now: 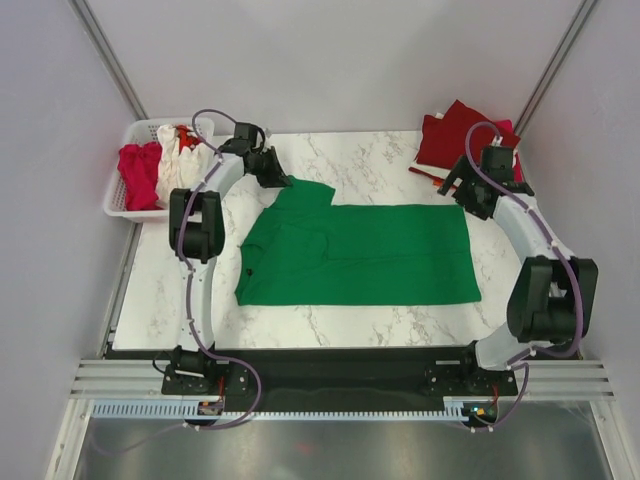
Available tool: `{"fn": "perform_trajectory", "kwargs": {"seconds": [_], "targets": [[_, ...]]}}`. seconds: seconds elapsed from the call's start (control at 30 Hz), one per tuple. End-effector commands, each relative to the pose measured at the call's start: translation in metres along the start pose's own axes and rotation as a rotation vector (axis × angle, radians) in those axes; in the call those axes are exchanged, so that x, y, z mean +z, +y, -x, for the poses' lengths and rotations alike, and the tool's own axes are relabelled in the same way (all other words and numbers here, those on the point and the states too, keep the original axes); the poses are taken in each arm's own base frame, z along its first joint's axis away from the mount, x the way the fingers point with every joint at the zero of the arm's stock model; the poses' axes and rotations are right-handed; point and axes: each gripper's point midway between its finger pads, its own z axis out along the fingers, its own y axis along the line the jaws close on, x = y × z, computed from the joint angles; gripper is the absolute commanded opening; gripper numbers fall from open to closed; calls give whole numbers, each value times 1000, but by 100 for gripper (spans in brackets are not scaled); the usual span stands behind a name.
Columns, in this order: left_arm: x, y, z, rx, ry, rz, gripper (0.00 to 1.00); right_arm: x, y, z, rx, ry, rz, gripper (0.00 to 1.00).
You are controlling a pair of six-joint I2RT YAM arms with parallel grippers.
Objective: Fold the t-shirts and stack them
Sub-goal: Fold the tshirt
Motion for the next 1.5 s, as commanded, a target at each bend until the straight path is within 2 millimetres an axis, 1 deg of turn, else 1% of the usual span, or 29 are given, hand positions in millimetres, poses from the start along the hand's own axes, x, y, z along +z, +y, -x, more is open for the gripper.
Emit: {"fn": "perform_trajectory", "kwargs": {"seconds": [0.0,0.03,0.07,0.1,0.13,0.17,0.2,0.3,0.33,0.37,0.43,0.53,0.63,0.67,0.7,0.73,0.77,0.8,0.93,0.97,1.03,1.07,1.13,1.17,1.23,1.27,1.33,1.43,1.47], "targets": [[-53,-51,10,51,-83,-17,2,26,-21,41,46,-97,-107,92],[-52,-49,2,59,-71,-6,2,41,-32,36,45,-72,-147,90],[-53,-54,-2,74,-67,-8,2,49,-42,39,49,-82,-179,85],[-53,-57,-5,80,-63,-11,2,56,-46,43,53,-87,-192,81],[-56,-61,-6,89,-65,-18,2,72,-54,36,59,-53,-206,77],[-55,-64,-10,92,-56,-20,2,79,-58,38,68,-51,-215,73],[-55,-65,-12,95,-54,-23,2,91,-61,37,69,-37,-228,72],[-58,-70,-18,115,-46,-28,2,103,-68,38,67,-37,-263,72],[-57,-70,-19,125,-45,-25,2,108,-72,35,67,-28,-275,72],[-60,-71,-21,130,-45,-23,2,109,-74,36,66,-35,-286,72],[-59,-68,-22,129,-42,-17,2,116,-75,39,63,-41,-294,72],[-59,-70,-24,135,-40,-19,2,124,-78,41,56,-42,-308,72],[-61,-71,-22,140,-45,-20,2,131,-81,35,53,-25,-316,70],[-61,-71,-22,141,-45,-19,2,133,-81,34,55,-23,-310,68],[-61,-70,-22,141,-47,-15,2,136,-80,29,56,-7,-301,67],[-61,-70,-21,143,-49,-14,2,137,-80,27,58,-2,-297,65],[-60,-69,-21,144,-49,-12,2,138,-80,26,58,-2,-292,61],[-60,-69,-21,144,-49,-11,2,139,-81,22,58,10,-288,59],[-57,-65,-23,142,-44,-3,2,140,-82,16,60,15,-285,51],[-57,-65,-23,142,-43,-2,2,141,-84,14,63,19,-287,45],[-56,-64,-23,139,-43,1,2,141,-83,12,64,20,-281,40],[-56,-64,-23,138,-39,0,2,141,-83,12,61,19,-281,33],[-57,-66,-22,141,-44,-3,2,142,-85,10,59,23,-284,28],[-57,-65,-22,142,-44,-3,2,142,-84,11,56,22,-283,20],[-58,-67,-21,143,-47,-3,2,142,-84,12,53,18,-284,8],[-59,-67,-20,147,-50,-3,2,141,-85,11,55,24,-286,0],[-61,-67,-20,162,-49,-2,2,136,-79,18,52,8,-271,0],[-69,-66,-16,207,-67,22,2,125,-71,33,44,-19,-252,0],[-73,-63,-16,215,-68,43,2,120,-68,38,43,-23,-251,0]]}}
